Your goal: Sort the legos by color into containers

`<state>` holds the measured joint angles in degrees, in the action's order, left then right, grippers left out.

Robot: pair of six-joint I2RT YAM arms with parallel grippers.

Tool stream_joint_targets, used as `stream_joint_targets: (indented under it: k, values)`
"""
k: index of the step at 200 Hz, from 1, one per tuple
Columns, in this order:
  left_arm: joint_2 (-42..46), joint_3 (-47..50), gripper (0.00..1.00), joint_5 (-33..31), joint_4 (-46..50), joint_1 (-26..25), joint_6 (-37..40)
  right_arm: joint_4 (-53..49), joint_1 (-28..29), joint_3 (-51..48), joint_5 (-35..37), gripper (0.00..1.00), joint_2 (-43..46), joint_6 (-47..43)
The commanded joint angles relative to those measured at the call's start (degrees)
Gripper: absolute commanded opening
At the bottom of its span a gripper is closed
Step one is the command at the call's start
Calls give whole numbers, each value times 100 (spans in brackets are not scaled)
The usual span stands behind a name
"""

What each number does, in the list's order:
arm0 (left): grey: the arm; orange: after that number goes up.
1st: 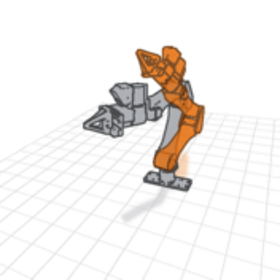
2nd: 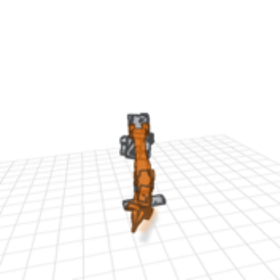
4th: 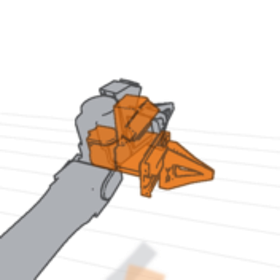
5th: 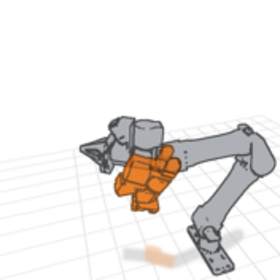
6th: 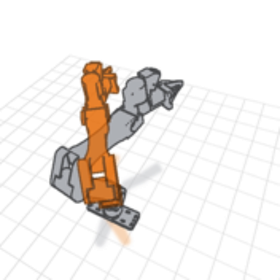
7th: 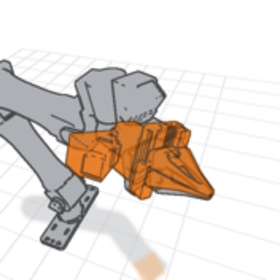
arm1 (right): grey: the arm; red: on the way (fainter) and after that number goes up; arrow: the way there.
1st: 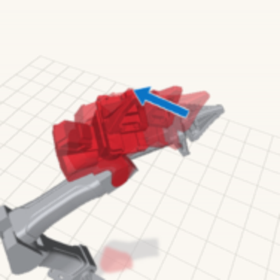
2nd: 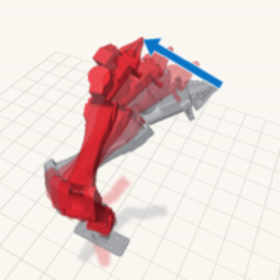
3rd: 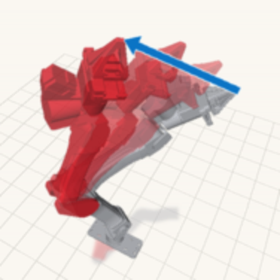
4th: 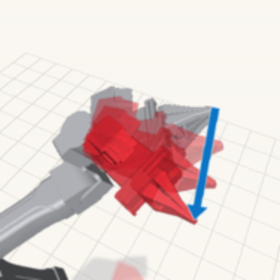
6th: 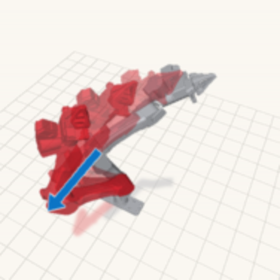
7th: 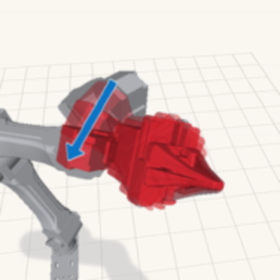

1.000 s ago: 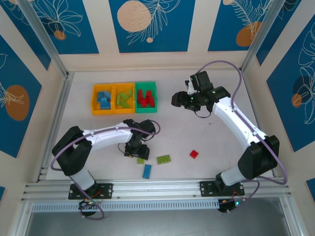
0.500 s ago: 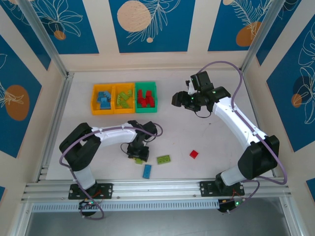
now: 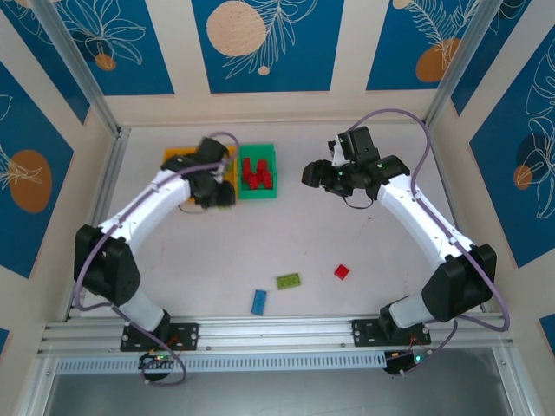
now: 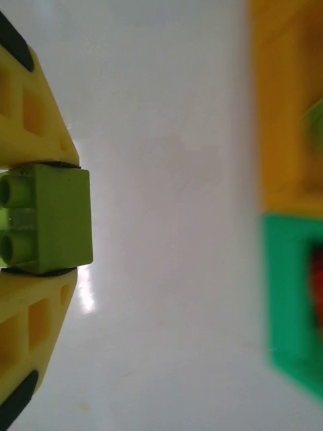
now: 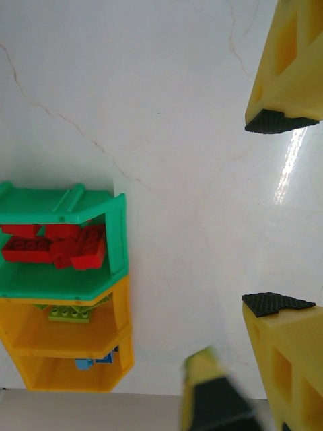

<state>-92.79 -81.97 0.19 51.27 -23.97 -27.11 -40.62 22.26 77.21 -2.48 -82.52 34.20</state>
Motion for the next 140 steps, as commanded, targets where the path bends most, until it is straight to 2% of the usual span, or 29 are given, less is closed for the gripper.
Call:
stream_joint_targets:
  k: [1,41,72,84,106,140]
  values:
    - [-541,-622,35,-303,-169,455,417,107,15,-60,-183,67,80,115]
    - [-1991,-2091,38,-286,-91,944,479,-161,24,31,-200,67,-13,-7]
    - [-2327,-2443,57,-124,-298,1051,465,-321,75,-37,-213,67,57,-116]
    - [-2280,-2512,62,-47,-258,1052,516,-389,107,-41,-275,67,69,-115]
    - [-1878,-2282,63,77,-342,1050,523,-455,313,-125,-264,69,127,-106]
    - [-719,-1536,63,399,-730,1010,777,-638,949,-361,129,74,133,-12]
